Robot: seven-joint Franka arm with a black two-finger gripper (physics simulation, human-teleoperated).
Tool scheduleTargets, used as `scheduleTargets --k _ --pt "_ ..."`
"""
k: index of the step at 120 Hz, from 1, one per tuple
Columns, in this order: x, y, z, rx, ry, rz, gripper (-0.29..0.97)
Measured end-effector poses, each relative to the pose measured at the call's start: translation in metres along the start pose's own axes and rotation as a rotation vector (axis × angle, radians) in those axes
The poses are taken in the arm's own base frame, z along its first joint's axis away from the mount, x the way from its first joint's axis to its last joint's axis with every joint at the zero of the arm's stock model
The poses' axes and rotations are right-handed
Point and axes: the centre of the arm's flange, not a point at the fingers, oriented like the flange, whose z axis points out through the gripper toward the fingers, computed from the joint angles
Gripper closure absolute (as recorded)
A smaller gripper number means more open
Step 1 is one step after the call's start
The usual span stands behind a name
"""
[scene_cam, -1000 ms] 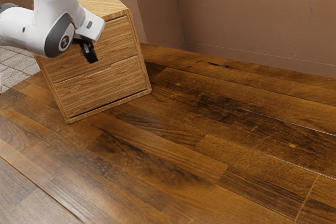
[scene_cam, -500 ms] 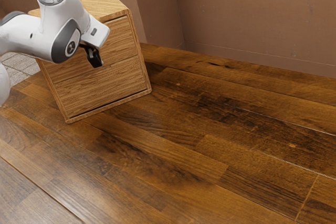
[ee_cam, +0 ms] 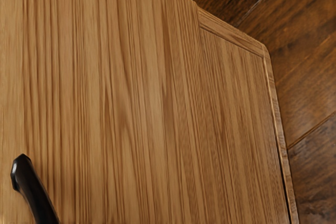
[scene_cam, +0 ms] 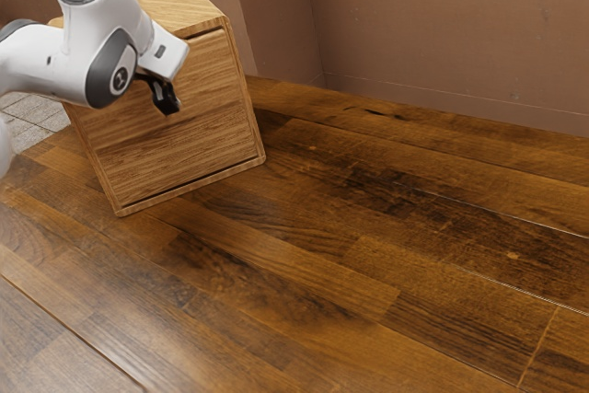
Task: Pull the drawer handle with one arm to open the drawer
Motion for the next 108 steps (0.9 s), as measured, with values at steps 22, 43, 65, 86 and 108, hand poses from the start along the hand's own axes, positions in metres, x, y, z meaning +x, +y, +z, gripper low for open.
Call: scheduleTargets --k 22,43,65,86,108 --pt "0.002 0.009 -0.003 -0.020 0.007 0.010 0.05" --pt "0.004 0.020 -0.012 -0.033 0.015 0.023 0.11" --pt "0.006 0.032 -0.022 -0.046 0.024 0.033 0.10" --pt "0.007 0.038 -0.034 -0.050 0.039 0.034 0.21" --pt "0.008 0.048 -0.039 -0.061 0.043 0.036 0.13"
